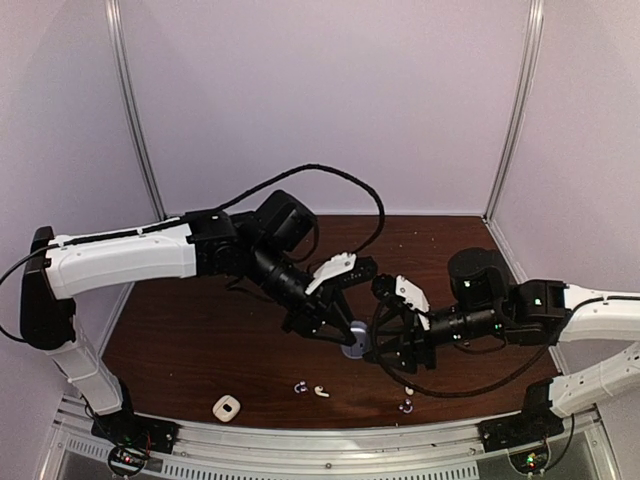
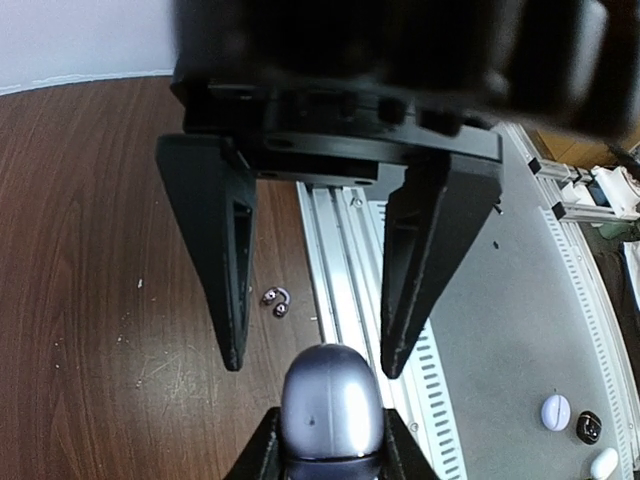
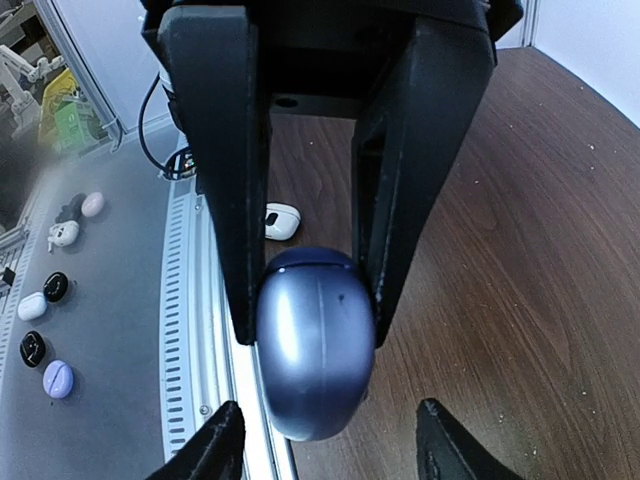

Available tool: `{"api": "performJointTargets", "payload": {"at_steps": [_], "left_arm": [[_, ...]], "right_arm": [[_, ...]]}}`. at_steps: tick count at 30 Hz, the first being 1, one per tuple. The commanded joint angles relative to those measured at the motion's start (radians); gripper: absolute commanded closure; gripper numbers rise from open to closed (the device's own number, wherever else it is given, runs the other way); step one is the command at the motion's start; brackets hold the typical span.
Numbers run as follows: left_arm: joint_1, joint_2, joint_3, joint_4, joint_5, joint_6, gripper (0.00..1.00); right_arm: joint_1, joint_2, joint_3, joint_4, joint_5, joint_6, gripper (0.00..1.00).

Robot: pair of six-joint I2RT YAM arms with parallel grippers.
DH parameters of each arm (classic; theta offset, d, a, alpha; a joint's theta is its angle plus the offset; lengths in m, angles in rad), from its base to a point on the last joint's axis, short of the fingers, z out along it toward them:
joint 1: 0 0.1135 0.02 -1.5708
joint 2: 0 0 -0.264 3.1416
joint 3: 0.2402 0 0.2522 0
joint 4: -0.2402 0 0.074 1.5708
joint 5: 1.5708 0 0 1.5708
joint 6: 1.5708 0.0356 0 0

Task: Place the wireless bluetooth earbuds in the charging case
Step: Pass from the left arm to the right

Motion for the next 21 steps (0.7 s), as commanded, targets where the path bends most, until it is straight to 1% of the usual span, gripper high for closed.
{"api": "performJointTargets", "payload": {"at_steps": [1,10,21], "left_arm": [[-0.01,0.028,0.049,-0.02,0.01,0.028,0.97],[-0.024,0.048,0.066,-0.03,-0.017,0.032,0.98],[-0.032,0.077,0.092,-0.066,-0.041,0.046,0.98]], "right_arm": [[-0.016,0.025,0.039,0.025,-0.085,0.009,0.45],[-0.02,0.07,0.059,0.027,-0.138,0.001,0.58],[-0.022,0.089,0.082,0.011,-0.169,-0.014,0.69]]}}
